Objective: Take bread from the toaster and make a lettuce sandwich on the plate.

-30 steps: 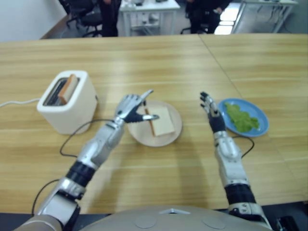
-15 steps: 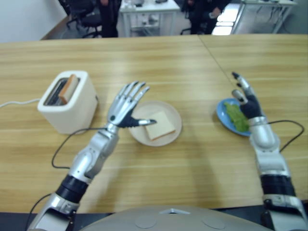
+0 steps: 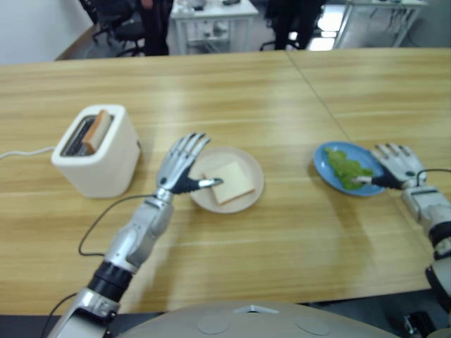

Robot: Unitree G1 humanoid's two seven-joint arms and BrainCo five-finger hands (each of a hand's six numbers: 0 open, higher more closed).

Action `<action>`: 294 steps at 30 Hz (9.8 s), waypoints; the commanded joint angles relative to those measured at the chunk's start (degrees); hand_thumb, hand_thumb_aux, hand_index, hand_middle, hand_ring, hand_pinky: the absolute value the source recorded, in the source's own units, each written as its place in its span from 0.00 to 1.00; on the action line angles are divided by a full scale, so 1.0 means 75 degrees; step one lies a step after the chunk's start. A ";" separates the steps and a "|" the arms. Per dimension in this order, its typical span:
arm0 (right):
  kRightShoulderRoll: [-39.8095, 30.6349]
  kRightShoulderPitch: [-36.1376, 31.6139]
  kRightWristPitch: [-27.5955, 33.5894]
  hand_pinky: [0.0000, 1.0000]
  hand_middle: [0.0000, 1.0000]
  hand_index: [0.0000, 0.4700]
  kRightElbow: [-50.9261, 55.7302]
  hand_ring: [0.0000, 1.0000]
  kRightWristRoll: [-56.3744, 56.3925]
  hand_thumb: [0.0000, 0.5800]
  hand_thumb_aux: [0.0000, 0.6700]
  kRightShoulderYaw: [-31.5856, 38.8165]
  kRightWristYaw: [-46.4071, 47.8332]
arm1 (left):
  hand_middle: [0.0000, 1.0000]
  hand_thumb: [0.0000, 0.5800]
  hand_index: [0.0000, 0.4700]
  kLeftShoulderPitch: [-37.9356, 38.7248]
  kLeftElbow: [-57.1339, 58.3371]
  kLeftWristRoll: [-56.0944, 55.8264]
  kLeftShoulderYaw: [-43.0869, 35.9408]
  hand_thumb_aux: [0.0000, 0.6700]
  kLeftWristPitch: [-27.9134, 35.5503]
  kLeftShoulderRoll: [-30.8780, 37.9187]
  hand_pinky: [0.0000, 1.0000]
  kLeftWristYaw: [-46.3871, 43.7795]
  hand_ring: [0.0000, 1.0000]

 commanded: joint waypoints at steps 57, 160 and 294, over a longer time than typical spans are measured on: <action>0.2220 0.0640 0.0078 1.00 1.00 0.98 -0.7035 1.00 0.1001 1.00 1.00 0.0185 0.1893 | 0.00 0.00 0.00 -0.0134 0.1170 -0.2809 0.1583 0.00 -0.0703 -0.0361 0.00 -0.0115 0.00; 0.3602 0.3915 0.0657 0.00 0.00 0.00 -1.0344 0.00 0.4439 0.00 0.00 -0.3343 0.4092 | 1.00 1.00 0.98 -0.0376 -0.0438 -0.1440 0.3819 1.00 0.2146 0.2322 1.00 -0.0380 1.00; 0.1230 0.6150 0.0063 1.00 1.00 0.98 -1.1754 1.00 0.4373 1.00 1.00 -0.1099 0.7490 | 1.00 1.00 0.98 0.1829 -0.2593 -0.4555 0.1632 1.00 0.4327 0.2610 1.00 -0.6939 1.00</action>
